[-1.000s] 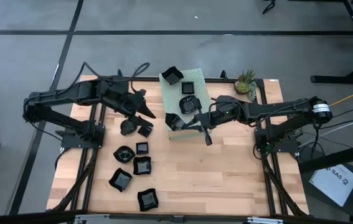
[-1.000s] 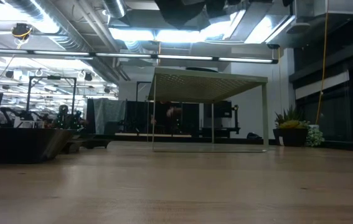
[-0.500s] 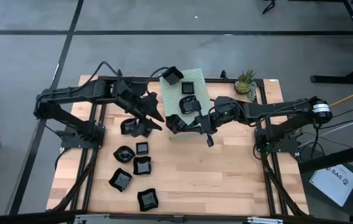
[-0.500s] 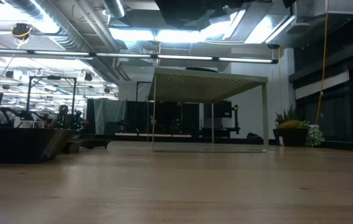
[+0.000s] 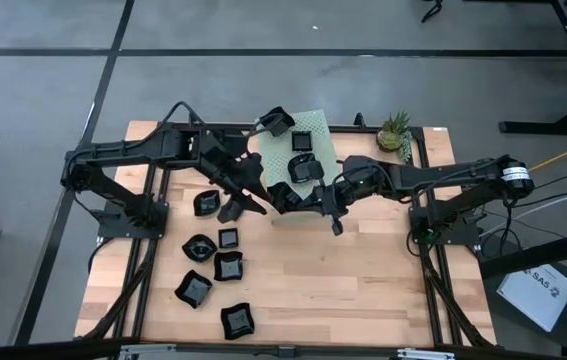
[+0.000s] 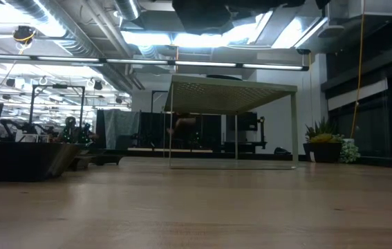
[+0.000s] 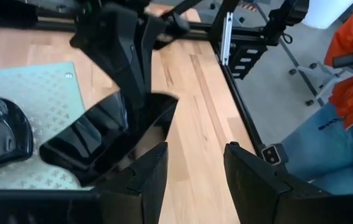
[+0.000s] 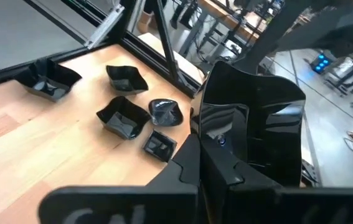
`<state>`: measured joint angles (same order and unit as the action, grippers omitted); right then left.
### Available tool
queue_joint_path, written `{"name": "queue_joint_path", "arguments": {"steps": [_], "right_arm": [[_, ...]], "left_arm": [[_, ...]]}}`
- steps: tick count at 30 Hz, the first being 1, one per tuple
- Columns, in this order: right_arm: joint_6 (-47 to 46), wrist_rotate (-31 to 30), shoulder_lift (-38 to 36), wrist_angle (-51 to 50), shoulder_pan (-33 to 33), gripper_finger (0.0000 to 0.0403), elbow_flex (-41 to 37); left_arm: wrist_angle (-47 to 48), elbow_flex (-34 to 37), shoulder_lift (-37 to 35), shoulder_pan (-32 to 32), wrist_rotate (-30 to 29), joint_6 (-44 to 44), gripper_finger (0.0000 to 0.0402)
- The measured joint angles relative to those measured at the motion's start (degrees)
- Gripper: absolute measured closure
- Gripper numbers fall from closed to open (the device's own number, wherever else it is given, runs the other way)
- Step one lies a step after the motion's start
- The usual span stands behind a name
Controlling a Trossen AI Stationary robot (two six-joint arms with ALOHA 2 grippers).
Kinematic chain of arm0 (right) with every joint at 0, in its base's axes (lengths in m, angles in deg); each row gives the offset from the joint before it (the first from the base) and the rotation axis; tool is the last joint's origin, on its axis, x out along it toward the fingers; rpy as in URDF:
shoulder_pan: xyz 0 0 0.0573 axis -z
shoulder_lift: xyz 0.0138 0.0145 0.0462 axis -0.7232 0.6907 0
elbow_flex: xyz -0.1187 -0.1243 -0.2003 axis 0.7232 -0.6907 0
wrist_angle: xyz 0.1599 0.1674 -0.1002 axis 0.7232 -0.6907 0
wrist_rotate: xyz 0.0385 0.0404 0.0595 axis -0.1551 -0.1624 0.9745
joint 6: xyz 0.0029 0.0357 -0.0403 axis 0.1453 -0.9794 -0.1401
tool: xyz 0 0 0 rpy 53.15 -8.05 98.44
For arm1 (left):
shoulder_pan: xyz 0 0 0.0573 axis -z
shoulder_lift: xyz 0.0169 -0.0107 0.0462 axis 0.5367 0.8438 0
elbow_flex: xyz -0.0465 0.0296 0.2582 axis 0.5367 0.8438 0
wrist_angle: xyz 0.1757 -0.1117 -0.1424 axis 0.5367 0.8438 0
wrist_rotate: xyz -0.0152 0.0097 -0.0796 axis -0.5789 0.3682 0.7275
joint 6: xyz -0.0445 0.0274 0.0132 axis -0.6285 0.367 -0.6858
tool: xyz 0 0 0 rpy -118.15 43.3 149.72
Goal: Pick & Place Mini shaped plates
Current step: Stack the black distorted square plate on top of the black distorted square plates on the shelf
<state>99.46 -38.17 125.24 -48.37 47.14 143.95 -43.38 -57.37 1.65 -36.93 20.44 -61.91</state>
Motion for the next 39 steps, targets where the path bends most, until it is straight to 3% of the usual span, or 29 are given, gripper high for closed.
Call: {"name": "queue_joint_path", "arguments": {"steps": [6,12,20,39], "right_arm": [[0.34,-1.66,0.0,-0.11,0.0,0.0399,0.0],[0.21,0.58,0.09,-1.49,-0.02,0.0399,0.0],[-0.1,1.99,0.11,-2.36,-1.13,0.0399,0.0],[-0.07,1.99,0.15,-4.28,-3.65,0.0399,0.0]], "left_arm": [[-0.87,-0.02,0.28,0.0,-0.49,2.09,0.0249],[-1.64,-0.04,0.42,0.0,-4.32,6.51,0.0249],[-1.38,-0.07,2.89,-0.55,-4.52,10.48,0.0249],[1.94,-0.04,6.69,0.43,2.14,8.11,0.0249]]}}
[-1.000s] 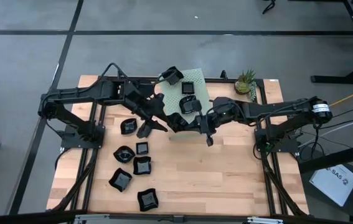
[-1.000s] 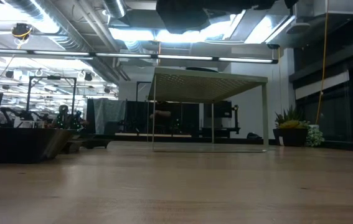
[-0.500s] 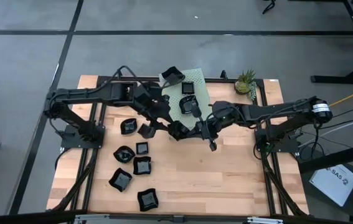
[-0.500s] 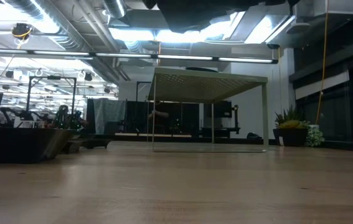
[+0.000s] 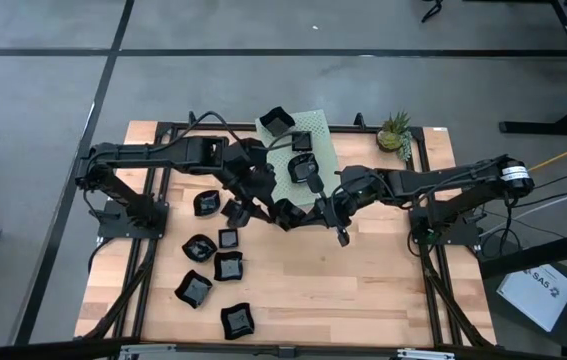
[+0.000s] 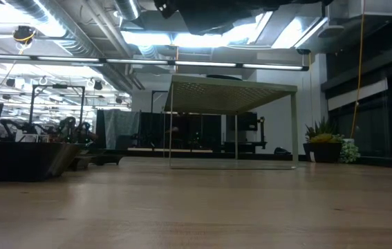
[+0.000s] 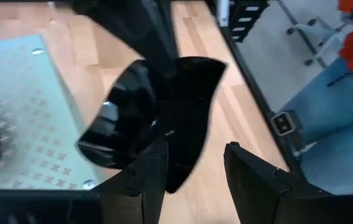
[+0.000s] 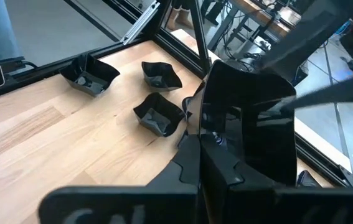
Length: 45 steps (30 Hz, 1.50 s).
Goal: Pick & Place Mini shaped plates
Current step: Stack the black distorted square plate on top of the black distorted square plates on the shelf
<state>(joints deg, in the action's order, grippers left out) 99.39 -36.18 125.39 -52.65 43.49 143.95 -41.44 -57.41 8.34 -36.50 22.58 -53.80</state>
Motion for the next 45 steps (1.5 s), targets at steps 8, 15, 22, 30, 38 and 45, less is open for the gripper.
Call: {"name": "queue_joint_path", "arguments": {"steps": [8,15,22,30,38,45], "right_arm": [[0.0,0.04,0.02,3.15,0.0,0.0399,0.0],[-0.02,0.04,0.04,6.08,0.0,0.0399,-0.02],[-0.02,0.1,0.47,7.78,0.0,0.0399,-0.02],[0.0,-0.19,0.9,8.73,0.09,0.0399,-0.07],[0.02,-0.22,0.9,11.47,0.04,0.0357,-0.07],[-1.54,-5.12,0.89,14.43,-0.02,0.027,-0.04]], "left_arm": [[-0.08,0.0,0.0,0.58,1.16,-0.42,0.0249],[-0.19,0.0,0.0,0.58,1.09,-0.42,0.0251],[-1.19,0.0,-0.03,0.58,1.29,1.6,0.0304],[-2.12,0.02,-0.11,0.64,2.18,1.65,0.0395],[-2.54,0.07,-0.09,0.58,3.86,1.39,0.0398],[-2.31,0.07,-0.03,0.51,3.74,0.16,0.0399]]}}
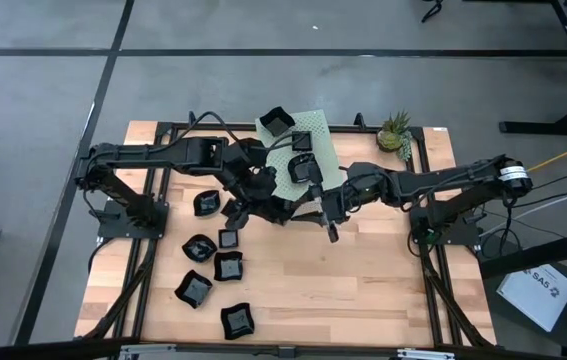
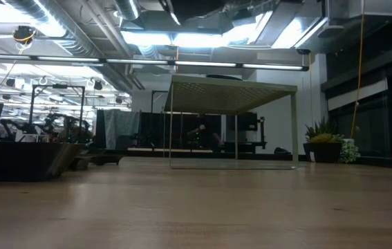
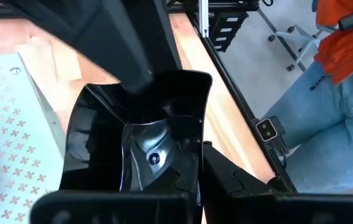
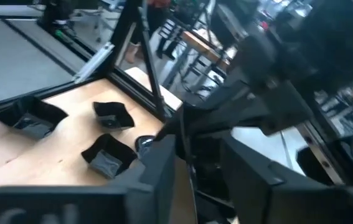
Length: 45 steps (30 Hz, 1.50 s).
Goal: Pick & Place Mini shaped plates
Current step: Stack the black distorted square plate on top of the black distorted square plates on the shelf
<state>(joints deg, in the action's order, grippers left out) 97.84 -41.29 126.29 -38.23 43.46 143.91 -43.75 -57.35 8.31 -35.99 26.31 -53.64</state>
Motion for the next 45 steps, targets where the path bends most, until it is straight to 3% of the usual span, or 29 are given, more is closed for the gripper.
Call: {"name": "queue_joint_path", "arguments": {"steps": [7,16,25,29,40,45], "right_arm": [[-9.26,-5.51,-2.74,-1.33,0.06,0.0205,0.01],[-18.88,-12.48,-11.29,-17.07,0.11,0.0191,0.04],[-31.18,-25.73,-14.95,-30.81,0.11,0.0191,0.04],[-34.22,-28.71,-14.69,-33.76,0.11,0.0191,0.04],[-43.46,-33.55,-14.47,-38.17,0.11,0.0191,0.04],[-47.16,-33.55,-14.47,-38.61,0.11,0.0191,0.04]], "left_arm": [[1.64,0.0,-0.01,0.02,-0.34,-0.58,0.0399],[2.73,-0.02,-1.68,-1.56,-11.32,-0.43,0.0399],[-4.22,-0.09,-4.85,-6.34,-36.28,-0.52,0.0399],[-7.96,-0.1,-4.72,-8.32,-43.55,-0.55,0.0399],[-15.32,-0.13,1.53,-10.19,-53.95,-11.41,0.0399],[-20.02,-0.13,4.22,-12.01,-53.25,-13.91,0.0399]]}}
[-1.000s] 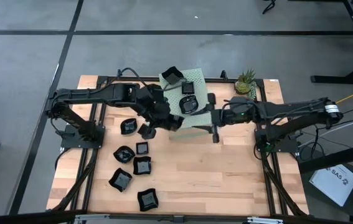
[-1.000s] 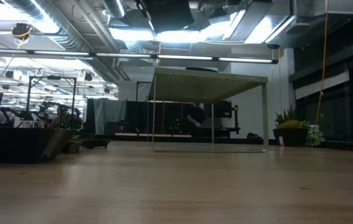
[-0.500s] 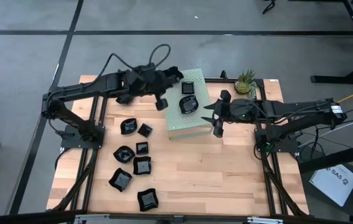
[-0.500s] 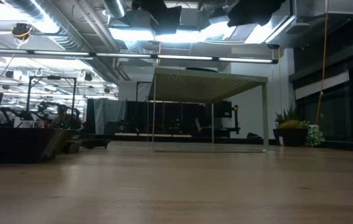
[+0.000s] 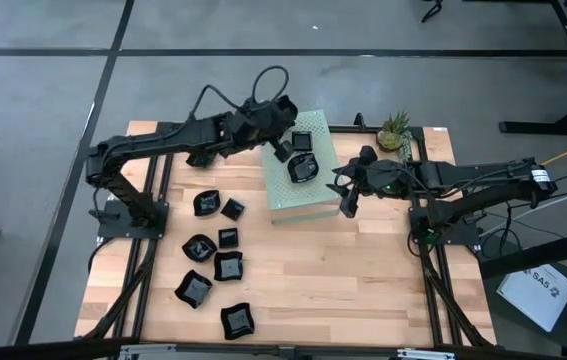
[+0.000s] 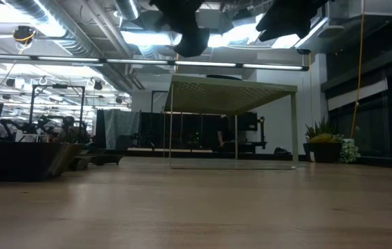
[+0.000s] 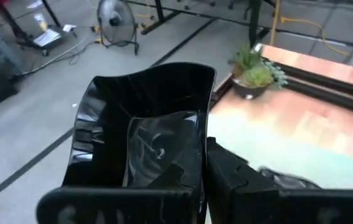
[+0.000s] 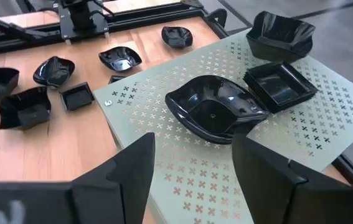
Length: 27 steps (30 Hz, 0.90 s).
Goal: Pick & Place Mini shaped plates
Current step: Stack the black distorted square plate on top of the black distorted square plates on the shelf
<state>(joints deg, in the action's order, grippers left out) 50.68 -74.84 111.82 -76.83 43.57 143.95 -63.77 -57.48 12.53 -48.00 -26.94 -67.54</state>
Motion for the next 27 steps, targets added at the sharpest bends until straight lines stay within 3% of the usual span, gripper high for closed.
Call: {"name": "queue_joint_path", "arguments": {"steps": [5,8,16,27], "right_arm": [[-0.56,-0.32,0.02,-0.22,0.0,0.0191,0.0],[-0.67,-1.44,0.02,-0.18,0.0,0.0191,0.0],[-1.75,-1.49,0.04,-0.18,0.0,0.0191,0.0],[-3.86,-1.46,0.07,-2.49,0.0,0.0191,0.0]], "left_arm": [[1.32,-1.31,3.52,-3.0,0.9,-2.1,0.0399],[5.65,-5.73,6.77,-4.97,4.15,-3.52,0.0399],[15.85,-15.87,13.6,-6.78,5.7,-5.14,0.0398],[19.86,-17.33,14.89,-6.76,3.73,-5.58,0.0398]]}}
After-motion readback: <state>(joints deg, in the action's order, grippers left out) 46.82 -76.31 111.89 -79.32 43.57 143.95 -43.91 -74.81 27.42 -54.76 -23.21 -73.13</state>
